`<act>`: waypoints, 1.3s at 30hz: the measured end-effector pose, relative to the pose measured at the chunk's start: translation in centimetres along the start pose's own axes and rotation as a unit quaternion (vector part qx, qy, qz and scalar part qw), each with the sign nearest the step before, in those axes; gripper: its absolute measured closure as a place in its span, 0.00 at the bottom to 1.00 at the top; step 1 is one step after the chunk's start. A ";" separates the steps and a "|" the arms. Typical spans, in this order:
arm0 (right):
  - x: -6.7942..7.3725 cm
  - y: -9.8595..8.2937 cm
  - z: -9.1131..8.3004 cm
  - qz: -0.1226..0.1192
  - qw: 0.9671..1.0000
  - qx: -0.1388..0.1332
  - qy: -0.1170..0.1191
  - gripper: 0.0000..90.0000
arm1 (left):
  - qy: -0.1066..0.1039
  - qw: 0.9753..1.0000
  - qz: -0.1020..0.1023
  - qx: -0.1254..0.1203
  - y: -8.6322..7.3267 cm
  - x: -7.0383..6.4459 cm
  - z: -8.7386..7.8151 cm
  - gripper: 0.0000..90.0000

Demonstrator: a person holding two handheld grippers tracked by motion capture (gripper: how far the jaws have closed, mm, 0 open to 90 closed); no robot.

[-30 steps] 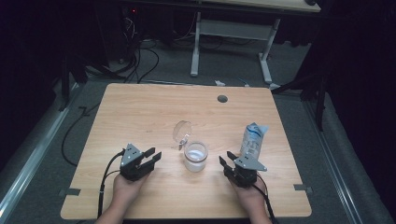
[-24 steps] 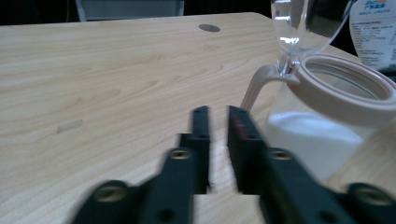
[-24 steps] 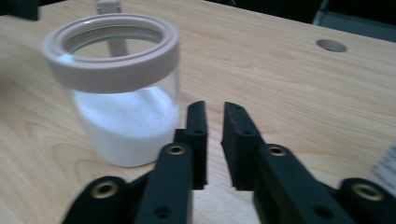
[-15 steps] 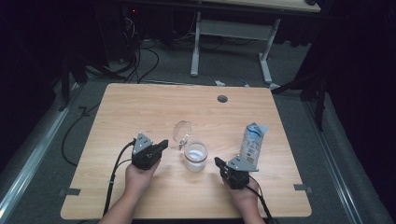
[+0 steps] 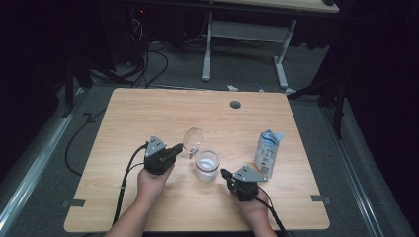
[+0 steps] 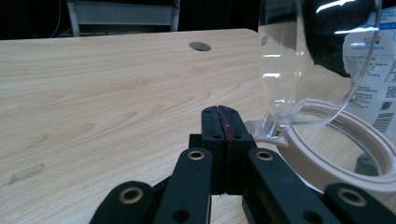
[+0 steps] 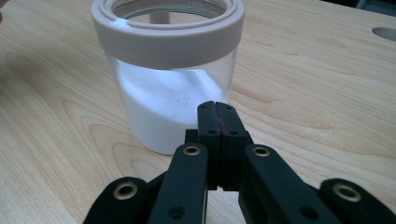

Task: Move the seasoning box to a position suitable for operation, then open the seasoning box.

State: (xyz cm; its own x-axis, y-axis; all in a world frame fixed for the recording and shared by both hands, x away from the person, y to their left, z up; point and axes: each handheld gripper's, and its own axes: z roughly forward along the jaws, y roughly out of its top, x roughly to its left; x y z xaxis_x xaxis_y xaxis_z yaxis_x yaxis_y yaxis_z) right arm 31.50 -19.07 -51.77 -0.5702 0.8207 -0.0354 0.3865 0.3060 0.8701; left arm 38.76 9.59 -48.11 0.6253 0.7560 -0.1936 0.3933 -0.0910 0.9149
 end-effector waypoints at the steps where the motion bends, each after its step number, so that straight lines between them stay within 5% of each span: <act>1: 0.0 0.0 0.0 -0.001 1.000 -0.001 0.001 1.00 | -0.001 1.000 0.000 -0.002 0.1 -0.1 0.0 1.00; 39: 0.7 0.3 0.3 -0.010 1.000 -0.001 0.008 1.00 | -0.033 0.999 0.017 -0.011 -0.2 -2.5 0.1 1.00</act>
State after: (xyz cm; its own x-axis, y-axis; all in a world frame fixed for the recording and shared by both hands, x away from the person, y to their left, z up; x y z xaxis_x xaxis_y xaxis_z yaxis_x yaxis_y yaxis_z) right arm 31.40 -18.28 -51.71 -0.5889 0.8069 -0.0448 0.3729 0.3205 0.8707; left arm 37.17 7.63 -47.86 0.6814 0.7081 -0.1851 0.3567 -0.1005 0.9288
